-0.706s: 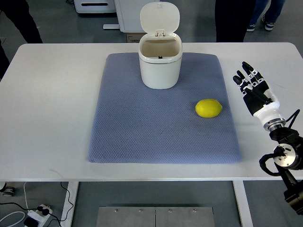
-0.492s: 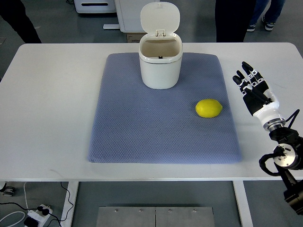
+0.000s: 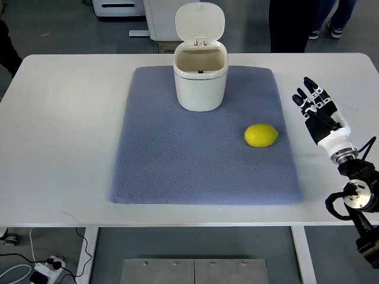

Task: Put lemon in trash with right hand

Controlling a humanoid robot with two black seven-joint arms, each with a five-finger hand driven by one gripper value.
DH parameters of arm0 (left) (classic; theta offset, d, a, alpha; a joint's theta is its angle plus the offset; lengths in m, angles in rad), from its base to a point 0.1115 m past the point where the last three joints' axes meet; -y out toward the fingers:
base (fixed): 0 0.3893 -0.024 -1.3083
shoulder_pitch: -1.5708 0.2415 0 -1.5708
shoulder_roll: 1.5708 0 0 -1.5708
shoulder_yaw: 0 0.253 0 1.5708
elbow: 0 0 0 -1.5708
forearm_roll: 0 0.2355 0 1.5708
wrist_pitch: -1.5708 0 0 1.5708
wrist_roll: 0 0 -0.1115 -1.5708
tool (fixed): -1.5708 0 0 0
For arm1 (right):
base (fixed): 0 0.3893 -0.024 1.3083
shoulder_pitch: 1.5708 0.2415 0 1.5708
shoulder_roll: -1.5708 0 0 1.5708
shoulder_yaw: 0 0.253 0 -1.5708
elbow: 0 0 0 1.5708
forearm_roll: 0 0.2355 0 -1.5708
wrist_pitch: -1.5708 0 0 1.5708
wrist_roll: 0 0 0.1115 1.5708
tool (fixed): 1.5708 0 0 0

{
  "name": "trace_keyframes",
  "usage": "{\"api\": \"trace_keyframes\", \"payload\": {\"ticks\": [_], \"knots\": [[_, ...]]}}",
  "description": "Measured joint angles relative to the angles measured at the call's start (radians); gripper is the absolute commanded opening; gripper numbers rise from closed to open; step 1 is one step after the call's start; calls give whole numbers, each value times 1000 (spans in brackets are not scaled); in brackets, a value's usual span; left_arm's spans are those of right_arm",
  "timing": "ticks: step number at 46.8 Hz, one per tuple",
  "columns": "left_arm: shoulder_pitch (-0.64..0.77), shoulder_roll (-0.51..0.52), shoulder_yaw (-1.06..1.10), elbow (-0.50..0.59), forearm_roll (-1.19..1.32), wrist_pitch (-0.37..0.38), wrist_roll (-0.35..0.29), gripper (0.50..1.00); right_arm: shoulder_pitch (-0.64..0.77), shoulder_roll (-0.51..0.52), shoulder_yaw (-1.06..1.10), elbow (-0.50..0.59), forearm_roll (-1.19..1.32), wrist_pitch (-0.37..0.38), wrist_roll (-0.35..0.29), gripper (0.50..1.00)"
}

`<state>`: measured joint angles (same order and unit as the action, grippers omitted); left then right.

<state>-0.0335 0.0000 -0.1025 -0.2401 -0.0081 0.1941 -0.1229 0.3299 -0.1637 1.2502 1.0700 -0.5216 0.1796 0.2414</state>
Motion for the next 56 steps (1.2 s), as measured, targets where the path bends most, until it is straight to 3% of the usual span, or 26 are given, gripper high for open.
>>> {"api": "trace_keyframes", "payload": {"ticks": [56], "knots": [[8,0,3,-1,0,-2,0,1000,1,-16,22,1,2,0,2,1000]]}}
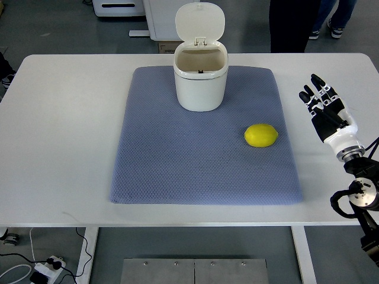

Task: Put lemon in trash with right hand

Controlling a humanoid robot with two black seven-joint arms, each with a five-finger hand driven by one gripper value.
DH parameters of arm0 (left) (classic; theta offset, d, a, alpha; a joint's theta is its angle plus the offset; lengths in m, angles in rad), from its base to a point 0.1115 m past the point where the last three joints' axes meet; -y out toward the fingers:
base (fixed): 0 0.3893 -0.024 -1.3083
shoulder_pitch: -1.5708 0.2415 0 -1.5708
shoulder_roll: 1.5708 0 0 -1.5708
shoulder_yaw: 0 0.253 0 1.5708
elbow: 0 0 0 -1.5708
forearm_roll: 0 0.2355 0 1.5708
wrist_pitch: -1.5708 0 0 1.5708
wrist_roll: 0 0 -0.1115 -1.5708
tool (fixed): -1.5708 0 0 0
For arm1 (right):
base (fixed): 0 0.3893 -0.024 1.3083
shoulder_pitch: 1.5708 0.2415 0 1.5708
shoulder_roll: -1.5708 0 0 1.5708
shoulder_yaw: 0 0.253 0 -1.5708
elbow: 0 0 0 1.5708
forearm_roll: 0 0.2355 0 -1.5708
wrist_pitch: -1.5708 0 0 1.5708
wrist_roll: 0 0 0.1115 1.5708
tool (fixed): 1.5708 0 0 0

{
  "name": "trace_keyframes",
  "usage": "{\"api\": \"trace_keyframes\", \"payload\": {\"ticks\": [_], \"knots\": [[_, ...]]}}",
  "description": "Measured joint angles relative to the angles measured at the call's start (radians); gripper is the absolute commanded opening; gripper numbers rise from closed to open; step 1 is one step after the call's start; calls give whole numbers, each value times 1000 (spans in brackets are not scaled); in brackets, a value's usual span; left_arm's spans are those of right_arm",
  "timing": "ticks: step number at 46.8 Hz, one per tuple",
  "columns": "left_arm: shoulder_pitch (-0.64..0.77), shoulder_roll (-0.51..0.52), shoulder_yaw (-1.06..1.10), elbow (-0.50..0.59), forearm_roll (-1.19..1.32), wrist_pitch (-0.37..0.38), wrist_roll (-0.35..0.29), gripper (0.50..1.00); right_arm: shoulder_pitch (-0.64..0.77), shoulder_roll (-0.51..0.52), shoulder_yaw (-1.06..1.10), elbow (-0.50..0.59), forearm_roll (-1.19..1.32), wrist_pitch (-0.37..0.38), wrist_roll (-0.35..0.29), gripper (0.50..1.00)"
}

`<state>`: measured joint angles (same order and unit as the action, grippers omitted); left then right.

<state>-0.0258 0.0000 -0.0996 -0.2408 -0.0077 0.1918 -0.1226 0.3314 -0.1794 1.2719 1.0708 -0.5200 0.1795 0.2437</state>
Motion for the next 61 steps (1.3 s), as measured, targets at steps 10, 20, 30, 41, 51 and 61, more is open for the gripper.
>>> {"api": "trace_keyframes", "payload": {"ticks": [10,20,30,41,51,61], "knots": [[0,0,0,0,0,0,0,1000,7,1,3,0,0,0,0,1000],[0,0,0,0,0,0,0,1000,19,1,3,-2,8,0,2,1000],[0,0,0,0,0,0,0,1000,33,0,3,-5,33,1,2,1000],[0,0,0,0,0,0,0,1000,58,-8,3,-5,44,8,3,1000],[0,0,0,0,0,0,0,1000,66,-12,-2,-7,44,9,-4,1000],[0,0,0,0,0,0,0,1000,67,-30,-21,-6,43,14,-30,1000]]}}
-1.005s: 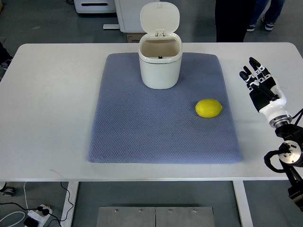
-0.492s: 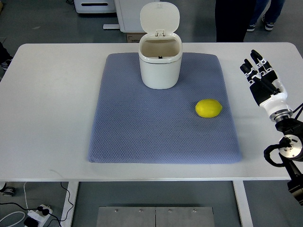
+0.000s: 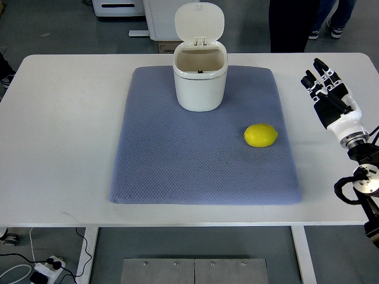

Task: Put lemon in trash with right hand

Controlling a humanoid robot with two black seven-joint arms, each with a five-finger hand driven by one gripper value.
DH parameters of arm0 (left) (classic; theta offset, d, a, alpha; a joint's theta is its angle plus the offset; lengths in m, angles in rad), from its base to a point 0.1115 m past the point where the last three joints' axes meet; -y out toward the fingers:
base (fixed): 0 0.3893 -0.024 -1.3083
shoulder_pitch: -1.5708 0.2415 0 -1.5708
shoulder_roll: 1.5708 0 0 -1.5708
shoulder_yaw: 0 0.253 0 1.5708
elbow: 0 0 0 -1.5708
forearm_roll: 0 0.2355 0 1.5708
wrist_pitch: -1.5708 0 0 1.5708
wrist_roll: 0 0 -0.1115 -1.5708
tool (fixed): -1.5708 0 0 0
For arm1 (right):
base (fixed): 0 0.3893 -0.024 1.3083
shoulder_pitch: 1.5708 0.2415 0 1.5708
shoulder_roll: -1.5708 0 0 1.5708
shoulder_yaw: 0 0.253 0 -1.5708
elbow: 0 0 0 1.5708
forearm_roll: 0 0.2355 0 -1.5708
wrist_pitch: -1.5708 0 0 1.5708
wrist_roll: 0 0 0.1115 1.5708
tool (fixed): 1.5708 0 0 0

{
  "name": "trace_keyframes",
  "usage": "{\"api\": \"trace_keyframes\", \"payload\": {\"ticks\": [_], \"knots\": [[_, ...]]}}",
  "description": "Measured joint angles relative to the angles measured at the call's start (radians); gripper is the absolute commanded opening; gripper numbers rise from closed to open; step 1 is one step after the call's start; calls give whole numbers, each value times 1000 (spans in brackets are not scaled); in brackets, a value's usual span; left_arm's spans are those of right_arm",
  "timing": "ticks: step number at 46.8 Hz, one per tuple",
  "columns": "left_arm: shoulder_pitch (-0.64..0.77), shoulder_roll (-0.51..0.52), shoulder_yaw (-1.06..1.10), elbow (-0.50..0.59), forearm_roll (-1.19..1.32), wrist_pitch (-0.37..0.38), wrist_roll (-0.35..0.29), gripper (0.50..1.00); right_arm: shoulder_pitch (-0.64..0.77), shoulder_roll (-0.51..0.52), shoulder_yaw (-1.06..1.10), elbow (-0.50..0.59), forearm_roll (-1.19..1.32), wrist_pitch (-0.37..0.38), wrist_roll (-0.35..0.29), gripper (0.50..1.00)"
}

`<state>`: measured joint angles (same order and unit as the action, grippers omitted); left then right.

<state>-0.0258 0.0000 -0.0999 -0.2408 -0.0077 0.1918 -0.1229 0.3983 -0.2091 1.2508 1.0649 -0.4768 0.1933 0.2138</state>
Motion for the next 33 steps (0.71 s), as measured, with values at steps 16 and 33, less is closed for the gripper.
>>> {"api": "trace_keyframes", "payload": {"ticks": [16,33], "knots": [[0,0,0,0,0,0,0,1000,3,-2,-16,1,-1,5,-19,1000],[0,0,0,0,0,0,0,1000,13,-7,-46,2,-11,10,-35,1000]]}}
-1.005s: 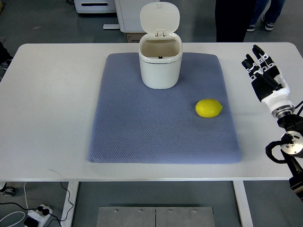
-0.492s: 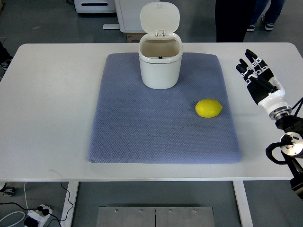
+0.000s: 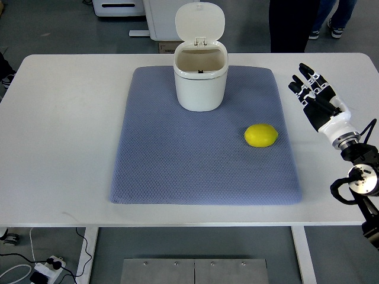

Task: Put lemon in trash with right hand
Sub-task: 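Reach the right hand toward the yellow lemon on the mat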

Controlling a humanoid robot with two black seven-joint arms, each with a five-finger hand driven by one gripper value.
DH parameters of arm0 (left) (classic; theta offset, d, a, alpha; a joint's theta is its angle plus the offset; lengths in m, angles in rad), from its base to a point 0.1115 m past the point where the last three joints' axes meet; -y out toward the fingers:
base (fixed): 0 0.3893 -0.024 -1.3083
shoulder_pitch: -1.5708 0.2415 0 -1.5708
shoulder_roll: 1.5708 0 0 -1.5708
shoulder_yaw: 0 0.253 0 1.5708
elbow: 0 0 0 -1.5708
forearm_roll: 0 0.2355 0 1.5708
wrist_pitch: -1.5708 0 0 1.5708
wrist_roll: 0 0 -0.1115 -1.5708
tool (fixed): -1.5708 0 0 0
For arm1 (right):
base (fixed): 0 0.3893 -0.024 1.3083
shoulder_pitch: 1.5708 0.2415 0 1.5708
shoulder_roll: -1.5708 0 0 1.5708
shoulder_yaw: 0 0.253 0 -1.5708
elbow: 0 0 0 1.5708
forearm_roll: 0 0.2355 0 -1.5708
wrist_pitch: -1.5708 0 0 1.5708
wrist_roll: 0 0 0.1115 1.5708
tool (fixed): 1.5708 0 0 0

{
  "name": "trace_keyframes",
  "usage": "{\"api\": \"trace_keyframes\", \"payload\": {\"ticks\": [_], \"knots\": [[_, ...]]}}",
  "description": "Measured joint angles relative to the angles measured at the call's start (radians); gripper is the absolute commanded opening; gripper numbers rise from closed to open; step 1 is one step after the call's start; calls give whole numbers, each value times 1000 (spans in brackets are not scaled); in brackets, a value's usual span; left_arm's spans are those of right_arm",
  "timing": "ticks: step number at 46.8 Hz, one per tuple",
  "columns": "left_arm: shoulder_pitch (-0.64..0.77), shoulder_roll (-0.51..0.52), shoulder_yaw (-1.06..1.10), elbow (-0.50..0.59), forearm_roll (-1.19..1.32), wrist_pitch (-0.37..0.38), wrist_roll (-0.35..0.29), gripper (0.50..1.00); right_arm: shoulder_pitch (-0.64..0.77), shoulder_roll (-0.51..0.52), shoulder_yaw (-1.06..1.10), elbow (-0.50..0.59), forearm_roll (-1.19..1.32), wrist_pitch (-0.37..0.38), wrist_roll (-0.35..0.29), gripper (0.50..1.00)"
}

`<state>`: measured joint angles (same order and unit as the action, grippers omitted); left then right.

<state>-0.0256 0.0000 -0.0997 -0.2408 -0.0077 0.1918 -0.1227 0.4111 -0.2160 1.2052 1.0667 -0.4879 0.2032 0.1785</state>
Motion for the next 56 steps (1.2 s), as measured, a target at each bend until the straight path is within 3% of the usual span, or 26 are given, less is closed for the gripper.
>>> {"api": "trace_keyframes", "payload": {"ticks": [9,35,56], "knots": [[0,0,0,0,0,0,0,1000,2,-31,-67,6,-67,1,13,993],[0,0,0,0,0,0,0,1000,107,-197,-420,2,-117,-17,144,952],[0,0,0,0,0,0,0,1000,179,-230,-641,-11,-161,-117,234,954]]}}
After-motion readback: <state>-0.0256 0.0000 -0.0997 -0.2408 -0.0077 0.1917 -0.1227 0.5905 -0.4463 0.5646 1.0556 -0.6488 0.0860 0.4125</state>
